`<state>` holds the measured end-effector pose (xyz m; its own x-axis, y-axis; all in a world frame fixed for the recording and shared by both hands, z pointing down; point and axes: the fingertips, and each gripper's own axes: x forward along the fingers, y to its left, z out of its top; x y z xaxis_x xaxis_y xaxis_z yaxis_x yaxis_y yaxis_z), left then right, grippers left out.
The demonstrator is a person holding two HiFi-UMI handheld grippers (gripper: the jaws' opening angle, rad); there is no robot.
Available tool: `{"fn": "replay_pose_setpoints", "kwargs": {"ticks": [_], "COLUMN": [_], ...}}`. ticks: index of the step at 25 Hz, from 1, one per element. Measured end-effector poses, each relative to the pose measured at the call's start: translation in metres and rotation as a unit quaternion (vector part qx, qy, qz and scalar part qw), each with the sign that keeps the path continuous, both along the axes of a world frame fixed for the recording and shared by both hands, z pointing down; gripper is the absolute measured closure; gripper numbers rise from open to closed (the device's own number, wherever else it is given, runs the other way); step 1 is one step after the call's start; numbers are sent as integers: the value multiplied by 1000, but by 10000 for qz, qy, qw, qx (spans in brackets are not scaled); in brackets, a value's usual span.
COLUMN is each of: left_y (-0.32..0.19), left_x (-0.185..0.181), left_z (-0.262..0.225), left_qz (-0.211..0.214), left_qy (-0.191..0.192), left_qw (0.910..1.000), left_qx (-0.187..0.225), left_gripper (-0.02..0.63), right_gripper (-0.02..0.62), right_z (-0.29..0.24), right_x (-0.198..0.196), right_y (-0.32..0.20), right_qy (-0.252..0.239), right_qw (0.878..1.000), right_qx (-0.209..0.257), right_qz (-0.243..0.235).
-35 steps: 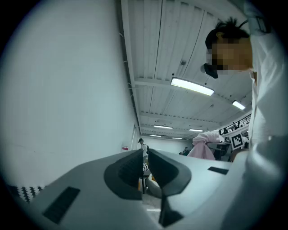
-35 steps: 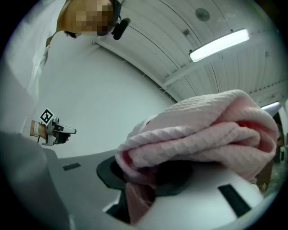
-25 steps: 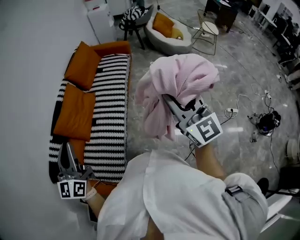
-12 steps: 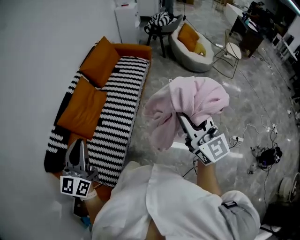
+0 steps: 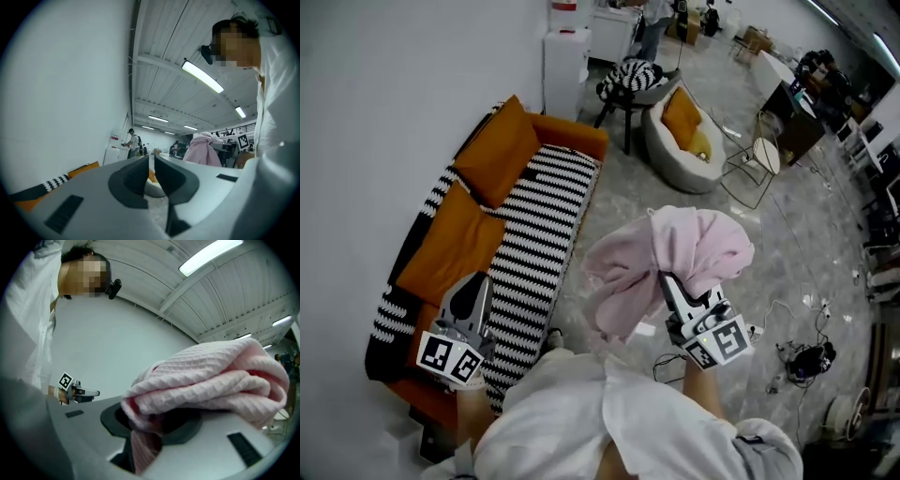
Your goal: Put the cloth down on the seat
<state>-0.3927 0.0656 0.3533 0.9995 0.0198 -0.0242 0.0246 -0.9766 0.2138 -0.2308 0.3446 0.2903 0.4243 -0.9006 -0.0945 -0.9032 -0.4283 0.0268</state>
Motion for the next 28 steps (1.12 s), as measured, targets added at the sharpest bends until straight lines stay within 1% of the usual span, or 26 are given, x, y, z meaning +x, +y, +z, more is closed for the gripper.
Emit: {"fn": "replay_pose_setpoints", "kwargs": {"ticks": [2,4,7,10,13,17,20,24,28], "left_y": [-12,-21,-36,-45,-50,-63,-77,-87,-91], "left_x": [31,57,95,140,182,227,260,312,373], "left_z": [-5,-8,-6,1,8,23,31,21,0], "left_qz": [257,520,883,1127,1248,1210,967,678,503], "left_qy": [109,202,232,282,271,176,62,73,167], "left_qw": [9996,9984,9955,9927,9914,9920,9949,9973,9986], "left_qx": [-8,-123,-247,-318,-288,-304,-264,-283,-86], "left_gripper": [554,554,554,554,555,555,555,555,555], "right_gripper": [470,471,470,469,469,469,469,469,468], "right_z": [-9,-17,-22,-16,-8,11,25,28,21], "right_x": [12,21,39,72,109,158,198,254,313], "right_y": [-15,-28,-46,-62,-74,-88,-102,-122,-139], "right_qy": [69,84,44,-37,-122,-181,-225,-247,-210], "right_qw": [9999,9997,9993,9988,9983,9987,9994,9991,9974], "right_qx": [-16,-7,30,-29,-64,-134,-170,-272,-262], "right_qz": [90,216,373,495,562,461,223,-200,-640]}}
